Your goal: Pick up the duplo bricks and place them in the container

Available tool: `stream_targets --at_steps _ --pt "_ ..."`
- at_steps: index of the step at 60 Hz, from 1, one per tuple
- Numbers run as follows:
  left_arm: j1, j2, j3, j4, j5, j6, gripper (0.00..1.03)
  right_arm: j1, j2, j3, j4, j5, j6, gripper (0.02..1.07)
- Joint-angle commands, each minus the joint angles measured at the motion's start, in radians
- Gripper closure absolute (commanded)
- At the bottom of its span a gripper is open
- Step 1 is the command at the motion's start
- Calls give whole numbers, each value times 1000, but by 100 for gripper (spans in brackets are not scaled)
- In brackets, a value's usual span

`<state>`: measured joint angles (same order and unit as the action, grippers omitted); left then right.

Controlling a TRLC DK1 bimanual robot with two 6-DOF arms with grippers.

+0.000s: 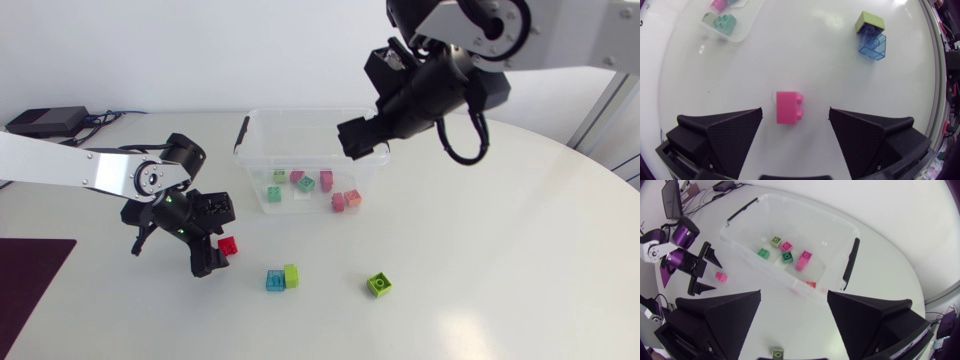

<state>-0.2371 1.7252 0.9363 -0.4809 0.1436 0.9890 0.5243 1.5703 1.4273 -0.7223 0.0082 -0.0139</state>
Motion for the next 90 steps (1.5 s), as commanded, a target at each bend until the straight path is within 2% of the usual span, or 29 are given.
stream_targets --at_steps 1,9,15,21,26,36,46,55,61,70,73,75,77,82,84,86,90 --pt "-5 51 39 -5 -9 36 18 5 -59 -126 -12 6 40 10" --pt "-8 109 93 -13 -29 42 27 -9 -118 -294 -14 7 35 10" --pt "-8 137 145 -48 -38 42 28 -15 -125 -372 -16 7 29 10" --pt "-18 163 199 -101 -39 37 50 -14 -122 -419 -16 6 38 10" --pt "-27 183 222 -131 -47 31 79 0 -95 -453 4 6 60 10" --pt "-28 189 231 -203 -58 31 80 62 -10 -499 38 7 95 10" --pt "-18 70 220 -262 -61 28 81 105 53 -516 72 16 103 13" --pt "2 -36 216 -266 -26 14 81 118 105 -522 107 24 107 19" --pt "12 -127 213 -265 28 -16 81 118 140 -531 129 29 106 20" --pt "19 -200 231 -242 96 -92 81 120 154 -544 147 30 98 35" --pt "22 -208 237 -206 114 -127 81 120 155 -547 147 29 92 43" --pt "22 -208 248 -165 120 -174 81 121 149 -551 147 29 84 57" --pt "25 -205 260 -104 139 -236 81 121 140 -554 147 29 83 63" --pt "18 -197 271 -71 160 -271 81 128 109 -558 141 30 72 76" --pt "12 -190 277 -28 168 -320 81 128 96 -558 138 30 71 81" --pt "-2 -184 289 -1 169 -345 81 126 74 -551 124 29 63 84" --pt "-13 -170 312 65 174 -414 81 120 28 -527 73 32 55 84"
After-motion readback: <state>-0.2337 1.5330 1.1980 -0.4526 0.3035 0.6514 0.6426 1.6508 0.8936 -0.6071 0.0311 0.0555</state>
